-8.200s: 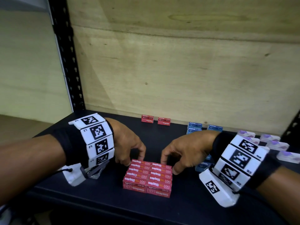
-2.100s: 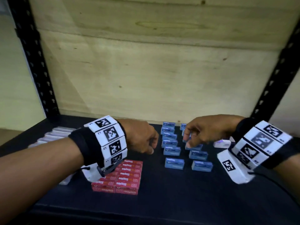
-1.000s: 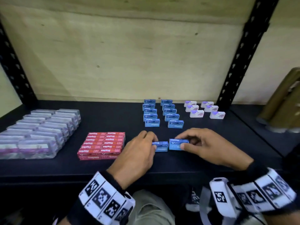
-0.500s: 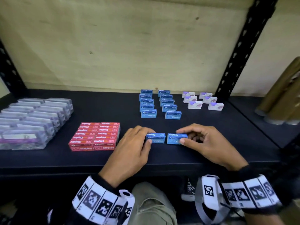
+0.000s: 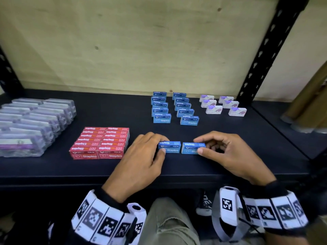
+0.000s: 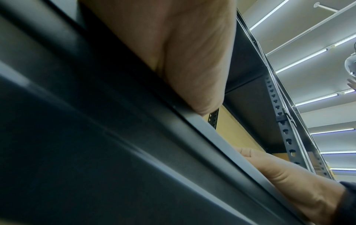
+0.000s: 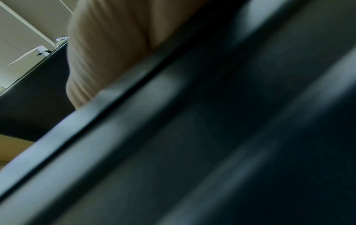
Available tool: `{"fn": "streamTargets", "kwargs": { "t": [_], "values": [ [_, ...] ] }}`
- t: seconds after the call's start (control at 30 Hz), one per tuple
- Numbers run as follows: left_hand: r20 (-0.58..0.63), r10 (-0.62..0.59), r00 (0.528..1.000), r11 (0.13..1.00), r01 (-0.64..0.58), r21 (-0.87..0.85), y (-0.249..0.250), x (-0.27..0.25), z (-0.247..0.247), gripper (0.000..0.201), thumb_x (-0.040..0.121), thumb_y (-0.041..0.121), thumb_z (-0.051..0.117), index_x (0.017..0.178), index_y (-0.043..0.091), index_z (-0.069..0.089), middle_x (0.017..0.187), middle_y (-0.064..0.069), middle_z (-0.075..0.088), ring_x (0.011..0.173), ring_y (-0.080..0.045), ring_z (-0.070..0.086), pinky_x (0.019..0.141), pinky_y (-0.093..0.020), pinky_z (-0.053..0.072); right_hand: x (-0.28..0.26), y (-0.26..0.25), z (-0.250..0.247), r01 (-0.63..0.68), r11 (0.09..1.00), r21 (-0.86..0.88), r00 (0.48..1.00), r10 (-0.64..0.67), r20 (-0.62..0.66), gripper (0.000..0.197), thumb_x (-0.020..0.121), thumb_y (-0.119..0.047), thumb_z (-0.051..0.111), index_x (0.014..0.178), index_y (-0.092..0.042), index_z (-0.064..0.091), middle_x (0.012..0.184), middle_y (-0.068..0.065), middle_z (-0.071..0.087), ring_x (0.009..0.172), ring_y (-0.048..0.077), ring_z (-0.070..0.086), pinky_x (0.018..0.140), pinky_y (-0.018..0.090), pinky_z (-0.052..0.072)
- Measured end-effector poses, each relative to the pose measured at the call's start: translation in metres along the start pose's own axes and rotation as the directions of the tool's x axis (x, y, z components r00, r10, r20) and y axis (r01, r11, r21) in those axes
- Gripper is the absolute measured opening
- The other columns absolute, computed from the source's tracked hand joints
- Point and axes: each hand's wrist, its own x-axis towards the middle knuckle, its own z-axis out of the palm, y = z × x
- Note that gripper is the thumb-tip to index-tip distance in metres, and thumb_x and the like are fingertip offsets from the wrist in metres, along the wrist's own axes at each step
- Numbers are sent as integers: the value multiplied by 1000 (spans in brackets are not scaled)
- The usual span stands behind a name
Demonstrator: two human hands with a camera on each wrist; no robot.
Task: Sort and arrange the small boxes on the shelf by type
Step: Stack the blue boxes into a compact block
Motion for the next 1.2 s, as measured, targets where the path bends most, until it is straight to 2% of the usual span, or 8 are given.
{"fn": "streamTargets", "kwargs": {
  "t": [0.17, 0.37, 0.73, 0.93, 1.03, 1.13, 1.2],
  "values": [
    [9, 2, 1000, 1000, -2, 0, 1, 0, -1, 18, 97, 24, 52, 113, 29, 56, 105, 17, 55, 94, -3, 45, 84, -15, 32, 0, -1, 0, 2, 1000, -20, 1000, -2, 2, 21, 81, -26, 77, 102, -29, 76, 87, 2, 71, 74, 23, 60, 73, 33, 52],
    [15, -1, 1000, 1000, 1, 6, 2, -1, -2, 19, 96, 24, 52, 114, 28, 57, 106, 17, 55, 94, -3, 45, 85, -13, 30, -1, -2, 1, 3, 1000, -30, 1000, -3, 2, 23, 79, -32, 76, 102, -29, 76, 87, 1, 71, 78, 27, 61, 74, 34, 52],
    [33, -5, 999, 1000, 5, 16, 3, -1, -3, 19, 97, 27, 50, 115, 30, 56, 107, 19, 55, 94, -2, 42, 83, -13, 28, 0, -4, 2, -1, 999, -46, 1000, 1, 5, 24, 78, -36, 75, 101, -31, 76, 85, 2, 70, 75, 26, 60, 73, 34, 51],
    [30, -8, 1000, 1000, 7, 23, 3, 0, -2, 19, 97, 28, 50, 115, 31, 55, 106, 19, 54, 94, -1, 42, 83, -13, 27, 0, -4, 3, -7, 999, -51, 1000, 8, 6, 20, 80, -31, 76, 101, -30, 76, 84, 2, 70, 72, 22, 59, 70, 29, 50],
    [36, -16, 999, 999, 15, 28, 2, -1, -1, 22, 96, 37, 50, 118, 34, 53, 108, 21, 52, 95, 1, 42, 83, -14, 29, 0, -5, 4, -18, 1000, -26, 1000, 18, -13, 23, 79, -35, 74, 101, -29, 75, 85, 2, 70, 74, 22, 60, 71, 28, 50],
    [45, -64, 997, 998, 65, -20, 3, 0, -2, 37, 94, 52, 48, 127, 35, 50, 113, 24, 50, 102, 3, 45, 88, -17, 36, -1, -7, 4, -19, 1000, 6, 999, 20, -40, 24, 81, -34, 72, 104, -28, 73, 94, -5, 72, 84, 22, 65, 80, 32, 54],
    [62, -96, 993, 992, 101, -81, 4, 1, -4, 46, 92, 58, 45, 132, 35, 49, 117, 25, 49, 107, 5, 46, 94, -21, 40, -1, -10, 4, -33, 999, 30, 997, 34, -64, 26, 81, -36, 70, 105, -26, 72, 98, -4, 73, 91, 25, 67, 86, 33, 54]
  ]
}}
